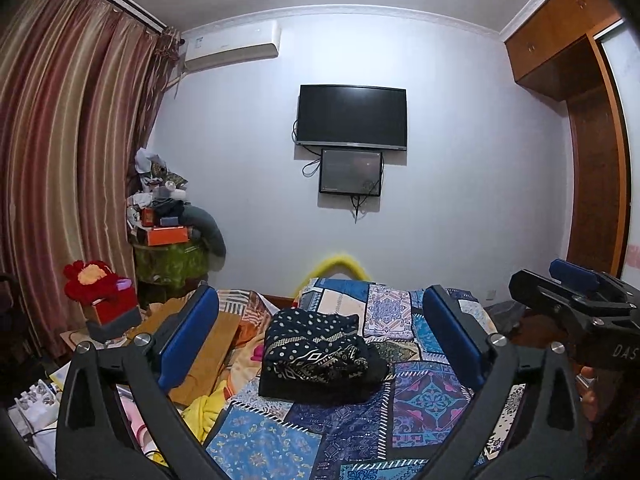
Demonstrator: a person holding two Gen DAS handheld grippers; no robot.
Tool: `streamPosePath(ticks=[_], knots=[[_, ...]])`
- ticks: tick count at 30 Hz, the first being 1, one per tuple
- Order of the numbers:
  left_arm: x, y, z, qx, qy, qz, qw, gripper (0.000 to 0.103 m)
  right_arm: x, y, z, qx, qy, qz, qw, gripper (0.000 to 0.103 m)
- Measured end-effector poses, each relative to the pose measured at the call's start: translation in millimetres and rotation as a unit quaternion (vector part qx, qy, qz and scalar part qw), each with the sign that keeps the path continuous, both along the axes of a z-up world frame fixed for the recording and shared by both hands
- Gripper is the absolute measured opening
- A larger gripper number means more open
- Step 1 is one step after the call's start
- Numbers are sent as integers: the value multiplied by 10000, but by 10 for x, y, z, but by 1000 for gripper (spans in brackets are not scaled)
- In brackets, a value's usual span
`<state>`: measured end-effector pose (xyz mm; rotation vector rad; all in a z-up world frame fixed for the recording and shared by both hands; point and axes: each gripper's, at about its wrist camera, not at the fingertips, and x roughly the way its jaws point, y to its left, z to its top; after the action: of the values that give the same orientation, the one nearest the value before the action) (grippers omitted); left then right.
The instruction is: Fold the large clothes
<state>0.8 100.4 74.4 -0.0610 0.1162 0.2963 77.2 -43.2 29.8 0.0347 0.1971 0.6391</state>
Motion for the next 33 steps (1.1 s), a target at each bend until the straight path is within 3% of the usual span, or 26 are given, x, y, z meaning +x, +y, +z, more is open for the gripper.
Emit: streamPosePath(ticks=[33], knots=[[155,0,-100,-91,228,-44,9997,102,26,-34,-37,-70,271,-72,9996,103]])
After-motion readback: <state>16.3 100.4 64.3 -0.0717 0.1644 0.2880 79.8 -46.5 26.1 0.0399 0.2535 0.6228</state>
